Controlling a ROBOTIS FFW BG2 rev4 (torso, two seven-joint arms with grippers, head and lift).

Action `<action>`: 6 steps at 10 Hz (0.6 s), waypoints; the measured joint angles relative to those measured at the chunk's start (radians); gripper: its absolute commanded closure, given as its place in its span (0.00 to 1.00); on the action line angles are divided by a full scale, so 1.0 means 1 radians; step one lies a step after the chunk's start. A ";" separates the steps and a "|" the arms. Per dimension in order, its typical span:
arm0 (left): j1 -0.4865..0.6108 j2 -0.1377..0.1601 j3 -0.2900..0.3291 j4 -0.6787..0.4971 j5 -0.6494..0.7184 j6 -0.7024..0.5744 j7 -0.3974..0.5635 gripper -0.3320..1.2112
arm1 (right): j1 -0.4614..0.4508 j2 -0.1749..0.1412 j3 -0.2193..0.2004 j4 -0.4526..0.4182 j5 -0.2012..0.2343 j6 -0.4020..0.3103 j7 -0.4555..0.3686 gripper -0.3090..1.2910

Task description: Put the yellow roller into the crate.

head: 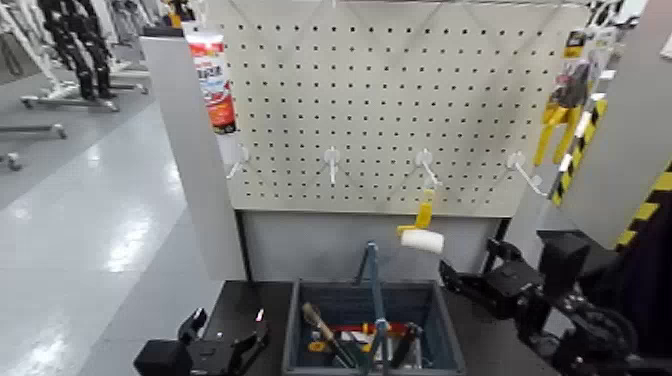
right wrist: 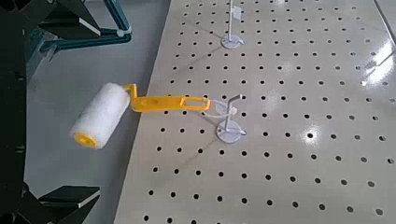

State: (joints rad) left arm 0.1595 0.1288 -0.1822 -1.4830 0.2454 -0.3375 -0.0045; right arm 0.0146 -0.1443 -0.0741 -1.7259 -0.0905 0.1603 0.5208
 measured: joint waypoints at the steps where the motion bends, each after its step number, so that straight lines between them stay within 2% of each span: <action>1: 0.000 0.000 0.000 0.001 0.001 0.000 0.000 0.28 | -0.031 -0.016 0.004 0.021 -0.006 0.008 0.020 0.27; 6: -0.004 -0.001 -0.001 0.003 0.003 0.000 0.000 0.28 | -0.188 -0.081 0.062 0.168 -0.059 -0.002 0.121 0.27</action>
State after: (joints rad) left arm 0.1551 0.1275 -0.1830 -1.4803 0.2483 -0.3375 -0.0045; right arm -0.1734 -0.2254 -0.0119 -1.5575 -0.1492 0.1580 0.6423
